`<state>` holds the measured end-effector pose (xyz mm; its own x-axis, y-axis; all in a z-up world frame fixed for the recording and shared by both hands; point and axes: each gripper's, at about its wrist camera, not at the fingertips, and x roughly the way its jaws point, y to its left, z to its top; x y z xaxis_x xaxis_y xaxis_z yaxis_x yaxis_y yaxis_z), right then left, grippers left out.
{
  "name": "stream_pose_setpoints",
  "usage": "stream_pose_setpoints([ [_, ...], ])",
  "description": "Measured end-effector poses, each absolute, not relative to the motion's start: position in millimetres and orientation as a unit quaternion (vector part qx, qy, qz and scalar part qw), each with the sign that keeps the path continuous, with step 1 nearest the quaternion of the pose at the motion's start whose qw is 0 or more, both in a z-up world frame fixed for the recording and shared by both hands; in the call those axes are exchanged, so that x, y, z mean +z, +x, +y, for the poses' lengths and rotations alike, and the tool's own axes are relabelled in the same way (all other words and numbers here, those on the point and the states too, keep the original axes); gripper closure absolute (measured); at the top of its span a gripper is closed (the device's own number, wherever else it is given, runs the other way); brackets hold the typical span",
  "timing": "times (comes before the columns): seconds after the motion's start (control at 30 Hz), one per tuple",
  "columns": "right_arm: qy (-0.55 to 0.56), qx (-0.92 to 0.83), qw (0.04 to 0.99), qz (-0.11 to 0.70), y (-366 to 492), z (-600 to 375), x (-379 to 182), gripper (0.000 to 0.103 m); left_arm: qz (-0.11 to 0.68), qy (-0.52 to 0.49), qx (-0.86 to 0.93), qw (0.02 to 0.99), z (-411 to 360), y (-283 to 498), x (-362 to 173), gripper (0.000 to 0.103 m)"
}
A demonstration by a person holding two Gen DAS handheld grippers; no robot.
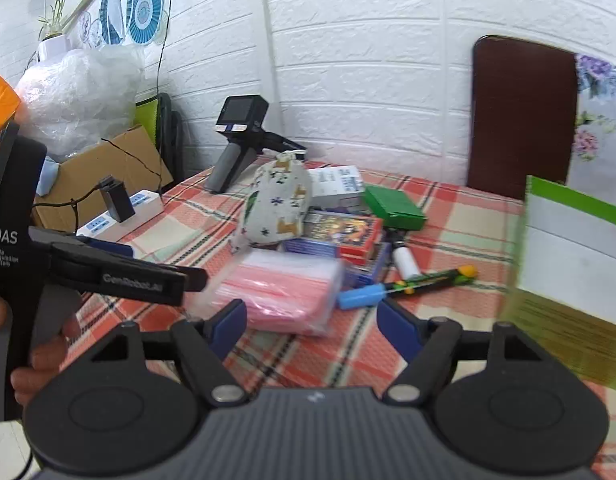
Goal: Organize objects
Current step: 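Grasp the pink zip bag stack with the left gripper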
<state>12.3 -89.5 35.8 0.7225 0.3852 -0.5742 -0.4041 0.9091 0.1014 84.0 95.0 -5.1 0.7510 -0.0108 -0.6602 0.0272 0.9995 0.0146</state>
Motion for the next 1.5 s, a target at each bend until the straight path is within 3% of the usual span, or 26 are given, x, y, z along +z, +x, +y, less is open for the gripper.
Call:
stream_pose_setpoints([
  [0.1,-0.007,0.214,0.924,0.317,17.4,-82.7,29.7,0.036,0.355,0.010,-0.021,0.934,96.1,86.9,-6.5,0.000],
  [0.27,0.007,0.217,0.914,0.343,26.1,-78.0,19.3,0.040,0.399,-0.068,-0.076,0.911,111.7,103.5,-10.0,0.023],
  [0.37,0.020,0.219,0.909,0.353,32.6,-77.3,16.7,0.040,0.417,-0.119,-0.105,0.895,120.3,113.0,-14.2,0.030],
  [0.6,0.047,0.221,0.894,0.387,61.4,-71.1,1.9,0.040,0.431,-0.156,-0.145,0.877,111.9,134.4,-22.9,0.030],
  [0.7,0.078,0.226,0.873,0.424,80.0,-69.7,-17.6,0.043,0.433,-0.143,-0.156,0.876,94.6,136.6,-35.9,0.037],
  [0.73,0.089,0.225,0.875,0.420,81.2,-71.4,-20.2,0.045,0.427,-0.138,-0.160,0.879,89.4,133.3,-35.2,0.046],
  [0.77,0.088,0.224,0.876,0.418,80.3,-71.1,-19.6,0.048,0.429,-0.141,-0.163,0.877,85.9,131.0,-34.4,0.048],
  [0.97,0.085,0.223,0.879,0.414,60.5,-80.3,-14.3,0.059,0.435,-0.143,-0.139,0.878,73.8,105.9,-31.1,0.050],
  [1.5,0.120,0.253,0.893,0.352,0.3,-122.8,17.6,0.068,0.401,-0.082,-0.098,0.907,32.5,44.3,13.3,0.053],
])
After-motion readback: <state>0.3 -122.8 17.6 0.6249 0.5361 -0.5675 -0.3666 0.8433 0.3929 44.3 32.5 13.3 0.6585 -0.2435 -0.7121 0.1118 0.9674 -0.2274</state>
